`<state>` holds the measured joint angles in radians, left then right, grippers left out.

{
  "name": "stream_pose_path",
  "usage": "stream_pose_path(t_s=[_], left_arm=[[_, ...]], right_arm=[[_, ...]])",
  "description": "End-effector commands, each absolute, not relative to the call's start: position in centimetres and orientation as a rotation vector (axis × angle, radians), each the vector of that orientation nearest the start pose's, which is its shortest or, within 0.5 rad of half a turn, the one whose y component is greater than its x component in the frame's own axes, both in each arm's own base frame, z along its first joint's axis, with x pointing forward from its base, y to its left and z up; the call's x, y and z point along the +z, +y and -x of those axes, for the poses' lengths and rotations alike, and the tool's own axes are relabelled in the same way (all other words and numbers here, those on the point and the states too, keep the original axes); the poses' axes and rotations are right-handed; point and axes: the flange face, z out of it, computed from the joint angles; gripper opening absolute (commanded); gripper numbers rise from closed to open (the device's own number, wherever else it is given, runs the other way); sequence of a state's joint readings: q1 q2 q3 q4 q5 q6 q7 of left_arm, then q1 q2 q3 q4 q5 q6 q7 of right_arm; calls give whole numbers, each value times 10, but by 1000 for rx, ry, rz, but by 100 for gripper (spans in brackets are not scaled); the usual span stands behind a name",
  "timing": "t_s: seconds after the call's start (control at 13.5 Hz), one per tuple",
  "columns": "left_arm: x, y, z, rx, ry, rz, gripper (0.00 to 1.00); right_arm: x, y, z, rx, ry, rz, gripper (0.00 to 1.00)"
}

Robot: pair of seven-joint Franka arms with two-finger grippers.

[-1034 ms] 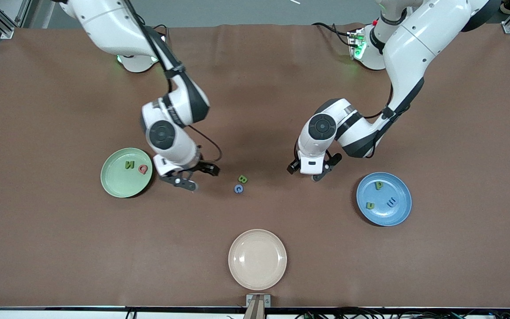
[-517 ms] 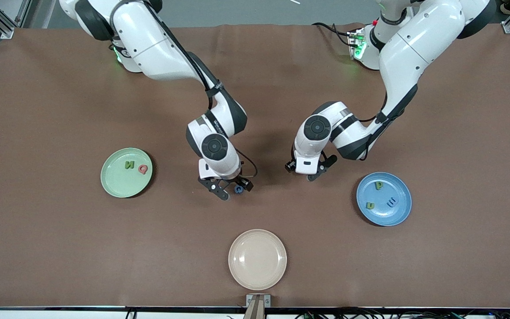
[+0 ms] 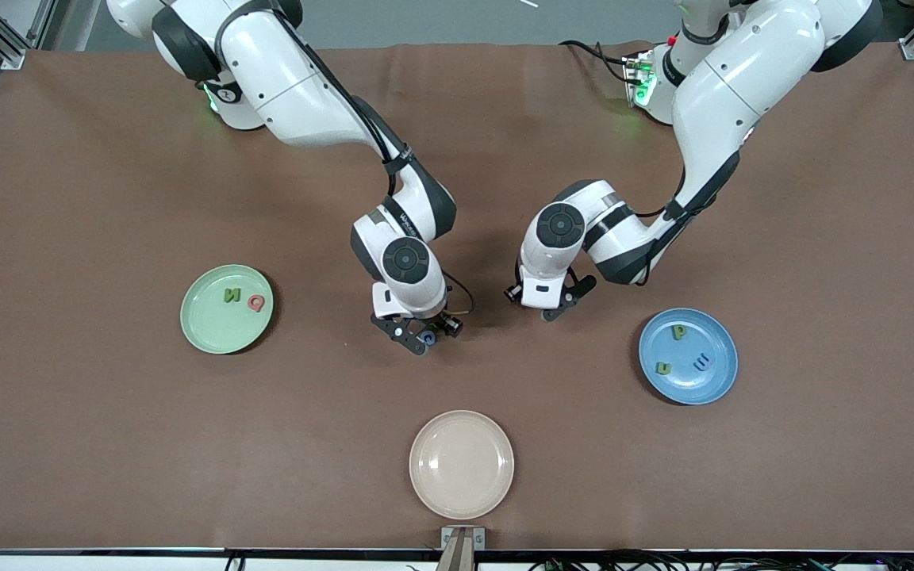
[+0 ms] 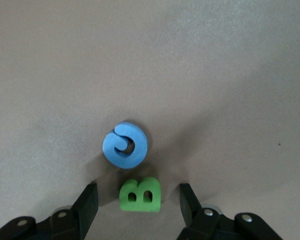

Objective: Sort upper and lower case letters into plates

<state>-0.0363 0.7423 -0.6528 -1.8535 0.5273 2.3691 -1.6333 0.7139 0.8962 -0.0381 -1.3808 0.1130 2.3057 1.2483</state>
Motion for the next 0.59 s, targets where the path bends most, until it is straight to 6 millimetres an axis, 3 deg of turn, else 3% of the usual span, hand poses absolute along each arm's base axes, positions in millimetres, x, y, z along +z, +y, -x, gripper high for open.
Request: stream_pose_path(t_s=[0.0,0.07,0.3,0.44,0.52], left_arm=[[179,-377,-514,86,-1028,2982,60],[177,-377,-515,89,-1024,2982,60],[176,-375,-516,90,-1018,2983,55],[175,-376,-515,94,-1017,2983,46],[173,-376,-515,99,-1018,2982,43]], right_arm=[[173,469,-564,30,975,2949,28],[173,469,-564,32,975,2953,2],[177,444,-571,58,906,3004,0],[202,407,-582,131,825,3067,0],[217,376,-592,146,789,3075,0]])
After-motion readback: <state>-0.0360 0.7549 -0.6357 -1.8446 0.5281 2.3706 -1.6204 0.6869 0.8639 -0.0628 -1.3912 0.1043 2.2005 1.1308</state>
